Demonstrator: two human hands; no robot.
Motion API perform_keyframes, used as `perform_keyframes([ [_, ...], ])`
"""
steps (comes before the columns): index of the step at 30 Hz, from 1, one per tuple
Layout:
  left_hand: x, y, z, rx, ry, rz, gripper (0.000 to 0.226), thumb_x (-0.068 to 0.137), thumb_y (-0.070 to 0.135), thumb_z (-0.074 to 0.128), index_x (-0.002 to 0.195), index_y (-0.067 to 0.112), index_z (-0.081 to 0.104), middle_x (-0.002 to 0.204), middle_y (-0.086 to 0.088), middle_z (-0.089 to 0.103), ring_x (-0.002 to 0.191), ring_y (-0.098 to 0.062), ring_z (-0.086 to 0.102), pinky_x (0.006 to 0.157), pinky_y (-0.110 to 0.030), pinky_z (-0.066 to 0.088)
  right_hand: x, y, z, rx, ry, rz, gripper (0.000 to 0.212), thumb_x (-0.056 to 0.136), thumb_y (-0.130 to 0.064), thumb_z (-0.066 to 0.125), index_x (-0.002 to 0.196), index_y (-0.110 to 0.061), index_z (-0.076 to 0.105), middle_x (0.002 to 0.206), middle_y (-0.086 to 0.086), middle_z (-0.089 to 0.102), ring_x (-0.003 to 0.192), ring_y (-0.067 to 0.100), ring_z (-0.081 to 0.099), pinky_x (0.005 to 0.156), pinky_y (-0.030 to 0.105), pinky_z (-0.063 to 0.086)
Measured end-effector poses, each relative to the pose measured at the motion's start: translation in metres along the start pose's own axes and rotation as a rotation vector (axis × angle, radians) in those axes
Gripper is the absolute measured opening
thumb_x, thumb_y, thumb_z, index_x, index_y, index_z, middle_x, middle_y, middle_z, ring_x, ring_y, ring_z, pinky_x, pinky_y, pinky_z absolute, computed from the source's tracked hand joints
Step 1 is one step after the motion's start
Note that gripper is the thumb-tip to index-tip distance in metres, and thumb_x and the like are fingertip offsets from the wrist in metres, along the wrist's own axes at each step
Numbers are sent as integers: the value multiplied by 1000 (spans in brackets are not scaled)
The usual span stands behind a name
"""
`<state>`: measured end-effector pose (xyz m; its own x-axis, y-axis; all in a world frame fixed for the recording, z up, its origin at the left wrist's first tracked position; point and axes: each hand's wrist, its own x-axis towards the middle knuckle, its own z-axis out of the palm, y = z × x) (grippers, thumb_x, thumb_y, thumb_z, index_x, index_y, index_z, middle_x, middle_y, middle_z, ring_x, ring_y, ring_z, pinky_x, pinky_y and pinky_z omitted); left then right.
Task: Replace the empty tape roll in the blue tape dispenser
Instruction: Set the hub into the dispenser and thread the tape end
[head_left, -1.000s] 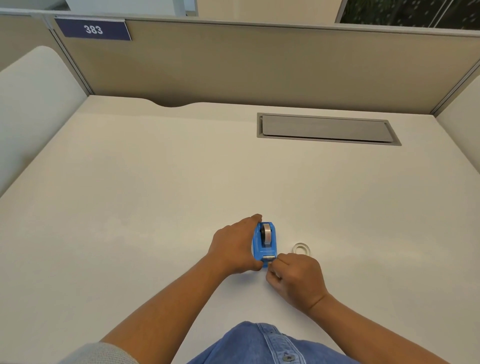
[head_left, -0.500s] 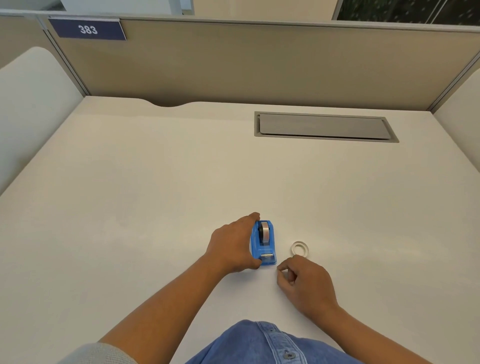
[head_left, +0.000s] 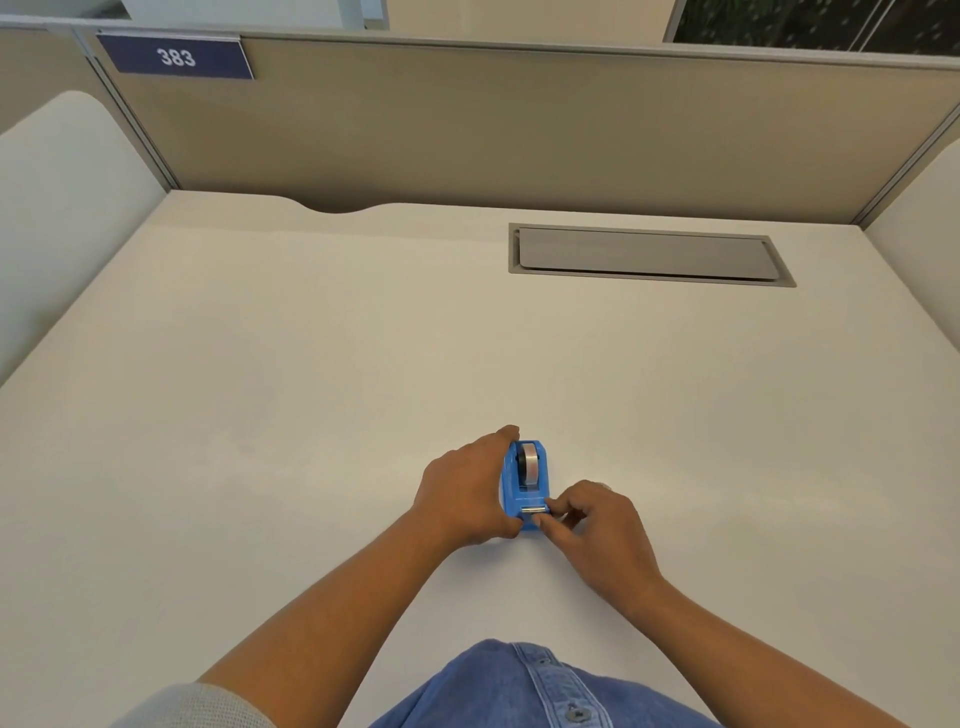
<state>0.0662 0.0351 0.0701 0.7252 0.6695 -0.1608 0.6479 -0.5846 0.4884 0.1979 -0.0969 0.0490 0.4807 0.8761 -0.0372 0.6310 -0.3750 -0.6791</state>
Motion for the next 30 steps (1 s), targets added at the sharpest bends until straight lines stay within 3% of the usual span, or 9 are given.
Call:
perform_keyframes([
  [10, 1, 0, 2, -15, 6, 9, 104, 54, 48, 80, 141, 30, 28, 135, 9, 55, 110, -18, 59, 85, -31, 48, 7, -4, -3, -140, -79, -34, 29, 77, -38, 78, 70, -28, 52, 68, -8, 57, 62, 14, 52, 54, 22, 39],
  [15, 1, -1, 4, -5, 12, 14, 104, 53, 46, 79, 141, 30, 26, 135, 11, 55, 109, -18, 59, 83, -31, 48, 8, -6, -2, -214, -95, -62, 48, 77, -43, 76, 61, -36, 31, 61, -15, 42, 59, 10, 41, 50, 20, 28],
  [22, 2, 0, 7, 10, -3, 15, 108, 55, 44, 79, 145, 29, 22, 142, 10, 49, 115, -19, 57, 88, -33, 48, 7, -4, 5, -236, -92, -70, 40, 77, -43, 75, 68, -30, 38, 65, -13, 41, 64, 15, 43, 50, 24, 32],
  [28, -1, 0, 11, 1, -3, 3, 108, 55, 41, 78, 146, 30, 20, 142, 10, 50, 114, -19, 58, 86, -31, 47, 0, 2, 3, -209, -99, -148, 40, 75, -38, 78, 77, -30, 39, 73, -12, 48, 62, 12, 46, 50, 21, 38],
  [30, -2, 0, 13, -4, 0, -5, 109, 55, 41, 79, 146, 30, 18, 140, 9, 51, 111, -20, 59, 84, -31, 48, -3, 3, 2, -186, -90, -170, 38, 74, -39, 78, 78, -32, 40, 72, -16, 45, 61, 9, 44, 50, 15, 33],
])
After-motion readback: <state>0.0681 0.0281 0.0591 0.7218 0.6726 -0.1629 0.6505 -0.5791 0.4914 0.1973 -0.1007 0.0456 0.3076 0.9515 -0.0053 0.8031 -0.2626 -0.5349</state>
